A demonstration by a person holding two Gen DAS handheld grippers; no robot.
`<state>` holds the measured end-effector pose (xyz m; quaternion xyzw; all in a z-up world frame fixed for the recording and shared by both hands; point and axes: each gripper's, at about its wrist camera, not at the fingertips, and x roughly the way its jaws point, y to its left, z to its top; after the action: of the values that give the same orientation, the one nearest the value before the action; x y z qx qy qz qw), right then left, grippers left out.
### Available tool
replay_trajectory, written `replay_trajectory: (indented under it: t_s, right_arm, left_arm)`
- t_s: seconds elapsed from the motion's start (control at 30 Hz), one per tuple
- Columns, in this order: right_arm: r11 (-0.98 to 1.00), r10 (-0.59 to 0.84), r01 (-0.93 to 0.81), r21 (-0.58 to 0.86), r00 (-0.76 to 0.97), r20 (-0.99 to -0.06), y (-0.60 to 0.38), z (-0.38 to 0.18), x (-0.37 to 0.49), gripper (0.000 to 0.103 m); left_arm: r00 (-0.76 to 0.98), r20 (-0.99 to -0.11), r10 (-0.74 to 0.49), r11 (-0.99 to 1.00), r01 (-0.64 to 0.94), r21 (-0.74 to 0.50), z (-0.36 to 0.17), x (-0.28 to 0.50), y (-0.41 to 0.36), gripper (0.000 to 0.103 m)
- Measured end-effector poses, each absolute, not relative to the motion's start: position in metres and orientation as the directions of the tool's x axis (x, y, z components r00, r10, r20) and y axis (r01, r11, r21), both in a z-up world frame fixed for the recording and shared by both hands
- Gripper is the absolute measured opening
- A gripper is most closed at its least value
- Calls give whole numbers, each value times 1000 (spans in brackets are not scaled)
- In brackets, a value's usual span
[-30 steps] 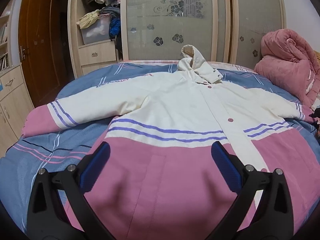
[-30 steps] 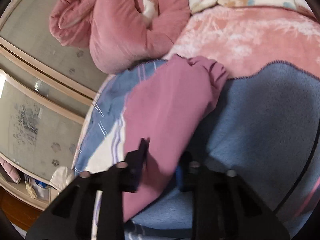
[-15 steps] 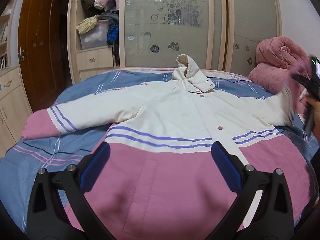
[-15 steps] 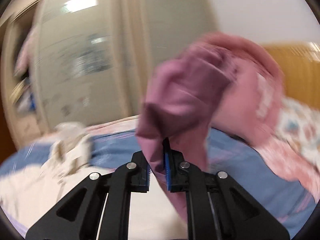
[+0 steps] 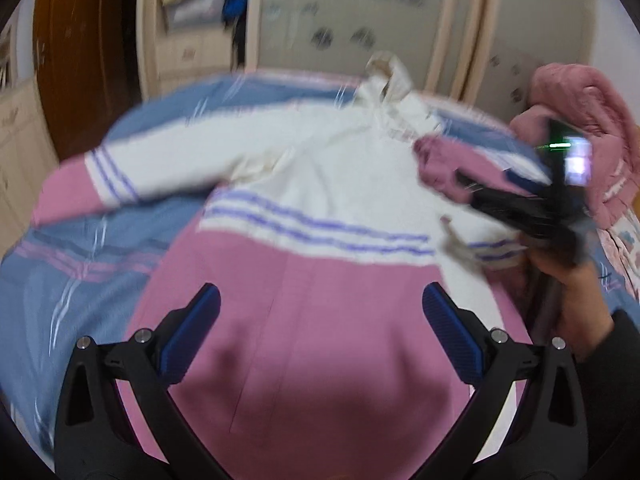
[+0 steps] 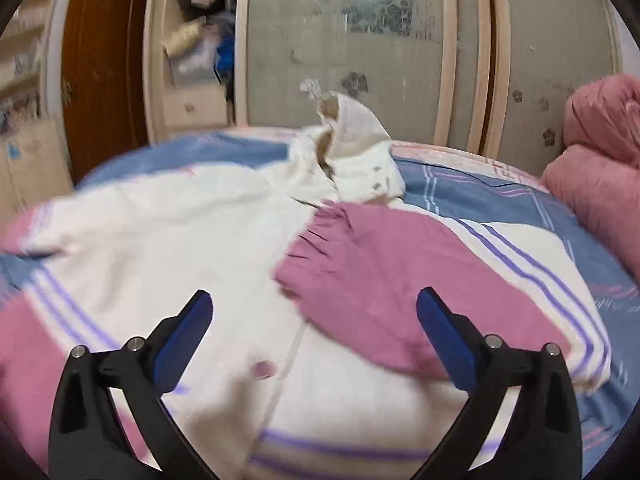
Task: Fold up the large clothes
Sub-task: 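Fold the held sleeve across the jacket chest toward the hood, release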
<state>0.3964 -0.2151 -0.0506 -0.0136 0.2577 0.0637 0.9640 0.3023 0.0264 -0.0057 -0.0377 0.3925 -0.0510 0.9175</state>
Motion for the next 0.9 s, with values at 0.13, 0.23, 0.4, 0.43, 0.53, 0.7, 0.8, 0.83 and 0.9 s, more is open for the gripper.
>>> replay_trajectory:
  t_s: [0.13, 0.23, 0.4, 0.43, 0.53, 0.7, 0.8, 0.83, 0.9]
  right_arm:
    - [976, 176, -104, 191, 893, -415, -234, -28, 334, 102]
    - [983, 138, -86, 164, 931, -339, -219, -6, 285, 102]
    - [999, -35, 37, 1, 957, -288, -210, 9, 219, 102]
    - [997, -82, 76, -32, 950, -300, -209, 6, 213, 102]
    - [990, -140, 134, -42, 932, -336, -210, 0, 193, 102]
    - [988, -149, 155, -15, 912, -382, -223, -4, 185, 102]
    - [986, -153, 164, -10, 897, -414, -232, -8, 187, 102]
    - [986, -154, 168, -5, 896, -417, -234, -8, 186, 102]
    - [985, -155, 174, 6, 890, -428, -238, -11, 185, 102]
  left_arm:
    - [678, -727, -106, 992, 25, -121, -6, 302, 35, 101]
    - [712, -693, -116, 991, 33, -132, 1, 294, 39, 101]
    - [774, -610, -167, 981, 71, -178, 21, 274, 42, 101]
    - [785, -595, -170, 982, 86, -168, 26, 271, 40, 101]
    - [855, -504, -118, 992, 81, -95, 41, 253, 34, 101]
    - [933, -353, -71, 997, 67, -21, 41, 227, 27, 101]
    - [923, -377, -79, 997, 77, -21, 30, 232, 26, 101]
    - [920, -387, -62, 998, 66, -2, 26, 235, 24, 101]
    - [917, -398, -33, 998, 50, 32, 20, 238, 21, 101]
